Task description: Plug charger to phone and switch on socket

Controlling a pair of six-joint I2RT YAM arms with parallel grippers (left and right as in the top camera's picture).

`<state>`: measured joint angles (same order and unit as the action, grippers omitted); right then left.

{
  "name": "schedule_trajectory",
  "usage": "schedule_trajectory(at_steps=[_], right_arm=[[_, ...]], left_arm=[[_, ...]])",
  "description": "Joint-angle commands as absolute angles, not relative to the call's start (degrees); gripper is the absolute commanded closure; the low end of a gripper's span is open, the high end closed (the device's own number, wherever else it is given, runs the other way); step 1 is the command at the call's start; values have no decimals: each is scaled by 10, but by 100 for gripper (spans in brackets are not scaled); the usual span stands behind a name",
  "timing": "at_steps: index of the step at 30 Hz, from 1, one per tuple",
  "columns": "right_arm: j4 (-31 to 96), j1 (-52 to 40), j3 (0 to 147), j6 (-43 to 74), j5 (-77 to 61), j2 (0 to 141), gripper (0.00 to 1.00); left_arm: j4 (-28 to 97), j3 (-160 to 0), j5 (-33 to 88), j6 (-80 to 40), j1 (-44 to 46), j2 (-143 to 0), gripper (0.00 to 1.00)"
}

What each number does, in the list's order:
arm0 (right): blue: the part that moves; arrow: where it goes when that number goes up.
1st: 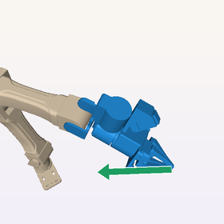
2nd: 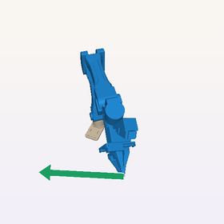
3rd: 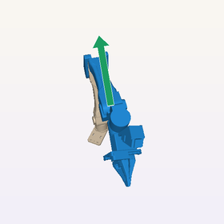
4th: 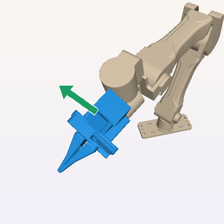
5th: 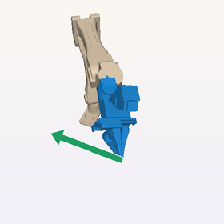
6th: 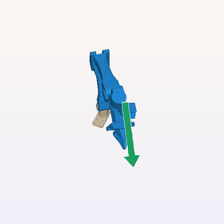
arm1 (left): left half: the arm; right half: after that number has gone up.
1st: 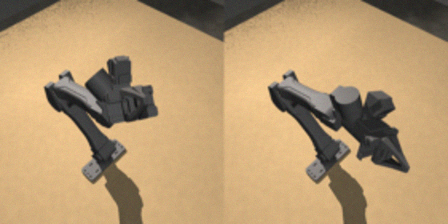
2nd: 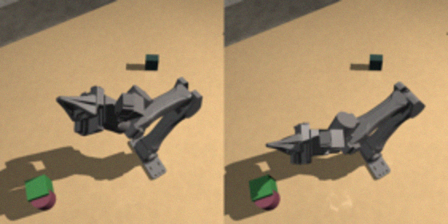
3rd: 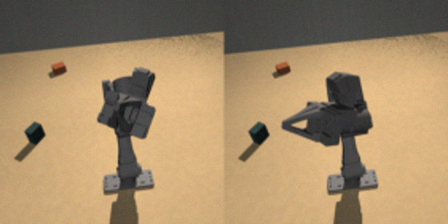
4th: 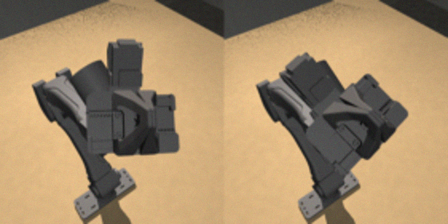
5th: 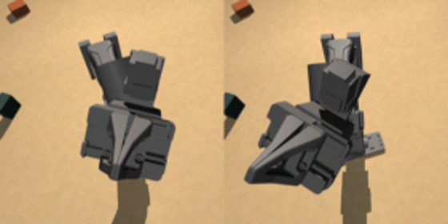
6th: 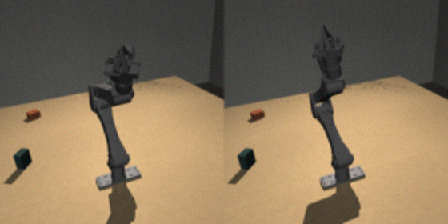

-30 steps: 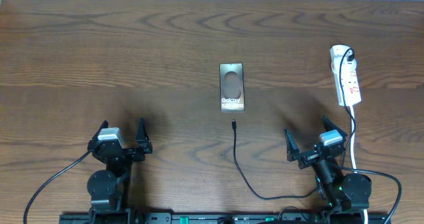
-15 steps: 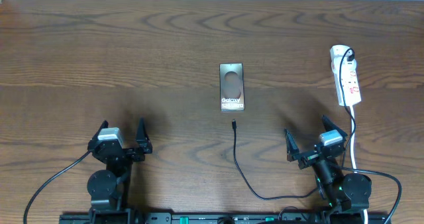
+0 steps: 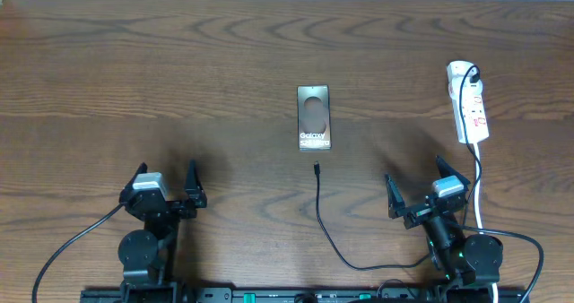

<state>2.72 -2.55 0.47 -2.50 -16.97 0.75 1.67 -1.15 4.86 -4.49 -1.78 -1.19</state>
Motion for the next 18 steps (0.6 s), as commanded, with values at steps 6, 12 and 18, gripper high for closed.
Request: schedule_trajectory(at_steps=[6,12,18], right_arm=[[29,-25,4,-18,-169,10,1],[29,-25,4,-18,-169,10,1],[29,-25,4,-18,-169,10,1]], left_arm=[[65,-44,144,-105,-20,-14,6],[175,-164,144,-128,-20,-51,6],[277,-352,156,-127,-20,-195,6]])
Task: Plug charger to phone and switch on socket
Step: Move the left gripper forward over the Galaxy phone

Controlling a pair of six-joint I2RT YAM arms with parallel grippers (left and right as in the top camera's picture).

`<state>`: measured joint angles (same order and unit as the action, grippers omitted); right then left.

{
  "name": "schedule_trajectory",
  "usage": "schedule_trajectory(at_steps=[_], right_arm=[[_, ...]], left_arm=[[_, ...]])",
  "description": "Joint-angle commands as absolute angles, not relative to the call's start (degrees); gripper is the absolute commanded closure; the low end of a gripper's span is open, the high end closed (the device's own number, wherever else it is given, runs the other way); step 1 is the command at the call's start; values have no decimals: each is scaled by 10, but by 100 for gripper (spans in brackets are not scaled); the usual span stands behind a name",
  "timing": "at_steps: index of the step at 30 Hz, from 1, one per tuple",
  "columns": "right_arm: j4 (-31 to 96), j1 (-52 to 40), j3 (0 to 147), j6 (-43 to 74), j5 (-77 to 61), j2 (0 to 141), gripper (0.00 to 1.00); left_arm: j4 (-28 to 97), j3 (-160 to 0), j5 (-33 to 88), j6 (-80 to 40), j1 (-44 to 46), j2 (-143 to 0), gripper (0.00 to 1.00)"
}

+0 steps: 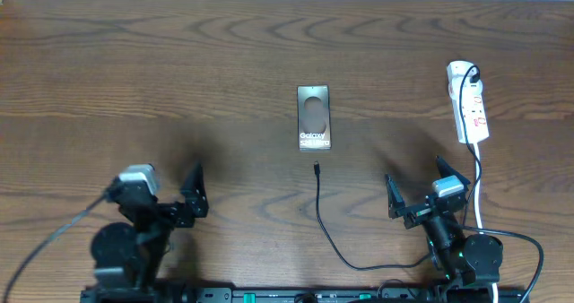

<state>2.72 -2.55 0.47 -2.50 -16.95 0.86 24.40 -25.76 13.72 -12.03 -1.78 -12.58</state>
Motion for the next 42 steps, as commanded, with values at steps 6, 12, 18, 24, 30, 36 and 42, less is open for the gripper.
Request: schedule_trajectory(at_steps=[6,12,18,24,30,36,42], right_arm=[[29,-25,4,-18,-169,10,1],[29,-25,4,-18,-169,10,1],[29,-25,4,-18,-169,10,1],[29,-25,4,-18,-169,10,1],[29,-25,4,-18,-169,10,1],[29,-25,4,-18,-169,10,1],[29,-25,4,-18,-169,10,1]], left_arm=[[477,-622,240,-125,-20,-425,6],[664,-835,272,-129,-14,-614,6],[684,-854,482,-139,-13,-715,6],[684,-854,486,-138,-13,-792,6],[683,-854,486,-138,-13,-851,10],[684,-852,482,-138,-1,-892,93],[682,-852,385,-146,49,-916,93]])
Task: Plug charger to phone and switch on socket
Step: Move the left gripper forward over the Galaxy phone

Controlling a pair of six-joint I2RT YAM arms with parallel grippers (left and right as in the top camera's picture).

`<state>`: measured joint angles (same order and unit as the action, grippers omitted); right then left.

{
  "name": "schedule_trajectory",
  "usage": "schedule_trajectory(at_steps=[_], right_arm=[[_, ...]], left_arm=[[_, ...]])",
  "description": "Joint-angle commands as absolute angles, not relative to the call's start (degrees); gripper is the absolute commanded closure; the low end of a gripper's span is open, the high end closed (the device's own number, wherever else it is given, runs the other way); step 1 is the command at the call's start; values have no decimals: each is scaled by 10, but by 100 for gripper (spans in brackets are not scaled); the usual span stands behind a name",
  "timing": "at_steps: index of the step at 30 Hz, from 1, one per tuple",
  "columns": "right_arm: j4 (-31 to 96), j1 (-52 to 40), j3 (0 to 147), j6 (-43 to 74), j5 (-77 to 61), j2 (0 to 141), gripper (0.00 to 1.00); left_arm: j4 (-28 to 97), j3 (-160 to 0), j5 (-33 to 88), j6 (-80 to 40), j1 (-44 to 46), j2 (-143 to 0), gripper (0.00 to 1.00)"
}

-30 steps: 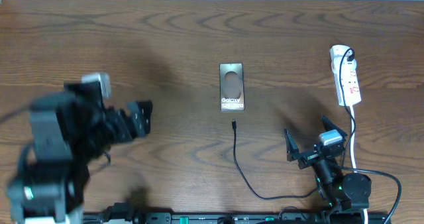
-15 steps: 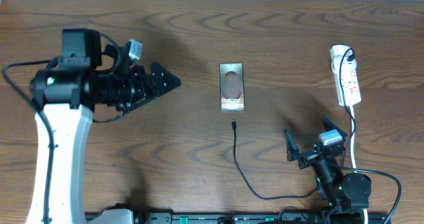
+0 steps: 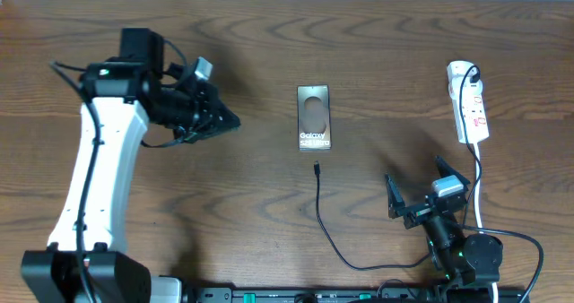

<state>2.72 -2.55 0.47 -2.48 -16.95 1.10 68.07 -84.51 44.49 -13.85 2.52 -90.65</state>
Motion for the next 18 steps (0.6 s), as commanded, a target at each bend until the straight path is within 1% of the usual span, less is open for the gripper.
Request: schedule_trajectory(at_steps=[1,2,11,17,18], right_arm=[[29,-25,4,-18,-169,10,1],[29,-25,4,-18,-169,10,1],[29,-25,4,-18,-169,10,0],[29,-25,4,-18,-169,10,1],[29,-25,4,-18,-169,10,1]], left_arm=[[681,-852,366,-154,59,-919,93],[677,-852,328,-170,80,-923,92],[640,-852,139,-254,181,-940,92],[604,-843,79,-286,232,-962,92],[598,-843,75,-286,239,-967,89]])
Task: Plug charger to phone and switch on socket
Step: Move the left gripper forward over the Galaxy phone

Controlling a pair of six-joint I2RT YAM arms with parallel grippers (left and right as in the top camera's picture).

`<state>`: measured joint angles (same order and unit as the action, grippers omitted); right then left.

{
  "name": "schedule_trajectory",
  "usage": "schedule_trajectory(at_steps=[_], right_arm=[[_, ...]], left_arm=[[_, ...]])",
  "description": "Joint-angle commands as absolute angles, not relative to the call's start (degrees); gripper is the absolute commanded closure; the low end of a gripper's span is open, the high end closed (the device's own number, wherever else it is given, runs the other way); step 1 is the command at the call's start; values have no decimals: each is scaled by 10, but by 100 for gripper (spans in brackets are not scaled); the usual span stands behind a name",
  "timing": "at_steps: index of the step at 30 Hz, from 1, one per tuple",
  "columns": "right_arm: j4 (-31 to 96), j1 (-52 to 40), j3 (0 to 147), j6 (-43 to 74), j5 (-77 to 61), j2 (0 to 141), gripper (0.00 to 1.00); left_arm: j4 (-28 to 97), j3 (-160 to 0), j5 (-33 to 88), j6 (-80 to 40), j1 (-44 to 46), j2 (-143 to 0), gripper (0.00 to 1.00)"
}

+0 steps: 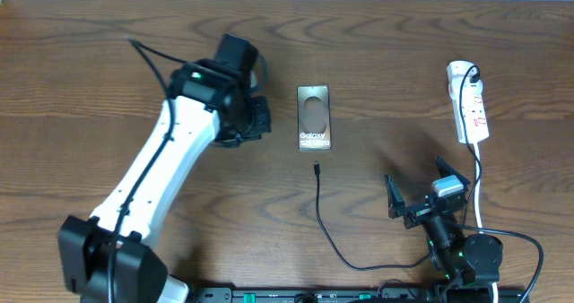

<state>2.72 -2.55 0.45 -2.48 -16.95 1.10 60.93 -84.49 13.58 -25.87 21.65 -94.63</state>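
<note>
A dark phone (pixel 314 117) marked "Galaxy" lies flat at mid-table. Just below it lies the charger plug (pixel 317 168), and its black cable (pixel 328 237) curves back toward the front right. The white power strip (pixel 468 101) lies at the far right with a charger plugged into its top end. My left arm reaches across, and the left gripper (pixel 258 121) hangs just left of the phone. Its fingers are masked by the wrist, so their state is unclear. My right gripper (pixel 421 188) rests open near the front right, holding nothing.
The strip's white cord (pixel 482 173) and black cabling run down beside the right arm's base (pixel 466 254). My left arm's white link (pixel 148 173) slants across the left half of the brown wooden table (pixel 108 43).
My left arm has swung right, so its gripper went from about a hand's width left of the phone to right beside the phone's left edge. Phone, cable, strip and right arm are unchanged.
Both arms first rested folded at the front edge with open grippers. The left arm then turned at its base. Later it stood stretched out over the far left of the table, and now its gripper is next to the phone. The right arm stayed put.
</note>
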Motion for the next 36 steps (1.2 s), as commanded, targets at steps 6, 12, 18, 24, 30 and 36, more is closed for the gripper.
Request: schedule_trajectory(at_steps=[6,12,18,24,30,36], right_arm=[[29,-25,4,-18,-169,10,1],[29,-25,4,-18,-169,10,1],[29,-25,4,-18,-169,10,1],[29,-25,4,-18,-169,10,1],[29,-25,4,-18,-169,10,1],[29,-25,4,-18,-169,10,1]], left_arm=[[559,-843,61,-286,277,-1017,43],[510,-843,61,-256,299,-1061,14],[456,-843,61,-256,298,-1063,14],[385,-843,61,-224,299,-1066,2],[349,-842,61,-216,300,-1080,2],[317,-842,75,-217,305,-1124,2]])
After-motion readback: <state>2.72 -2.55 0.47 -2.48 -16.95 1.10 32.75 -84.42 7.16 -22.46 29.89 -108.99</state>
